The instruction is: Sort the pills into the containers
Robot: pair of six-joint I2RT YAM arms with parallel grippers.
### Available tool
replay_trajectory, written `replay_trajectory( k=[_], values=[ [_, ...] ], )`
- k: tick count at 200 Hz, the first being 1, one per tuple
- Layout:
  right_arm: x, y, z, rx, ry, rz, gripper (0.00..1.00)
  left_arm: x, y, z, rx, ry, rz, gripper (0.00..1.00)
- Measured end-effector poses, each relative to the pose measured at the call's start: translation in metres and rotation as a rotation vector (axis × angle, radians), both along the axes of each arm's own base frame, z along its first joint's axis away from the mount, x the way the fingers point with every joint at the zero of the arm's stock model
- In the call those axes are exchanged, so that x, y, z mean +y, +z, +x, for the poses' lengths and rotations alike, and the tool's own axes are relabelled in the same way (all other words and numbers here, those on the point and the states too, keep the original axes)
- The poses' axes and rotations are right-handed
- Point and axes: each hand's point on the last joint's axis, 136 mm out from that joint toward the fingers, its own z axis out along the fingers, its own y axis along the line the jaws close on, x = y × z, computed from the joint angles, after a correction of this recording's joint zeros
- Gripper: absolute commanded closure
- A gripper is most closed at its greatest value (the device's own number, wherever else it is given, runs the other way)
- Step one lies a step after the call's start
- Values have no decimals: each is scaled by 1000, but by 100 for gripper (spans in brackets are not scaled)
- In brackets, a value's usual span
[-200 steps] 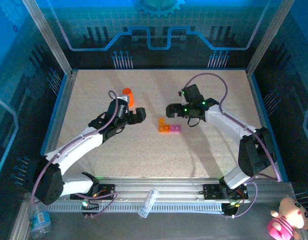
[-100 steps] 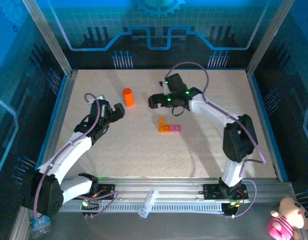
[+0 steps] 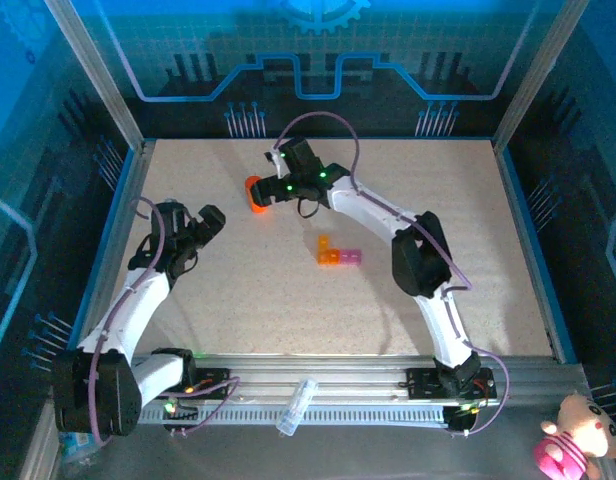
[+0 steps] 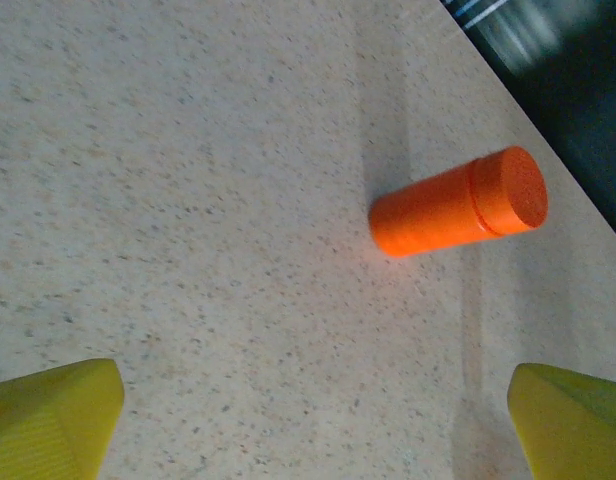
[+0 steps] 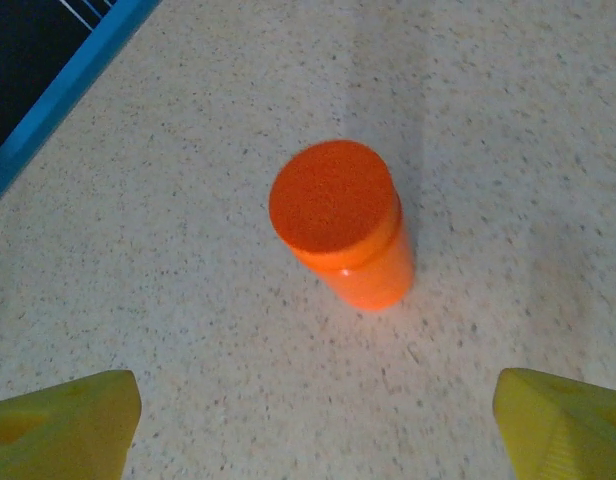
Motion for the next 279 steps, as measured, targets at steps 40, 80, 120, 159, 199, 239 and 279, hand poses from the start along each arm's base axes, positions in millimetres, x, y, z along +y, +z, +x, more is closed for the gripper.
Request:
replay_trajectory(
  k=[40,80,120,159,199,239,279],
  values=[
    [20,-13,23,-85,26,-19,8,-8,-6,2,16,-34,-62,1],
    [37,-32,44,-146,43,-46,6,-5,-13,3,38,-29,-77,1],
    [47,-57,56,-163,39,-71,6,-1,-23,3,70,-14,-98,1],
    [47,-80,60,-144,24,-90,22,-2,-28,4,87,-22,-113,1],
    [48,-82,61,-132,18,-69,44,-4,-30,4,95,-32,-126,1],
    [52,-80,58,-119,27,-43,56,-5,-31,5,98,-39,-135,1],
    [51,-79,51,-98,45,-21,59,-10,-29,7,89,-61,-153,1]
  ],
)
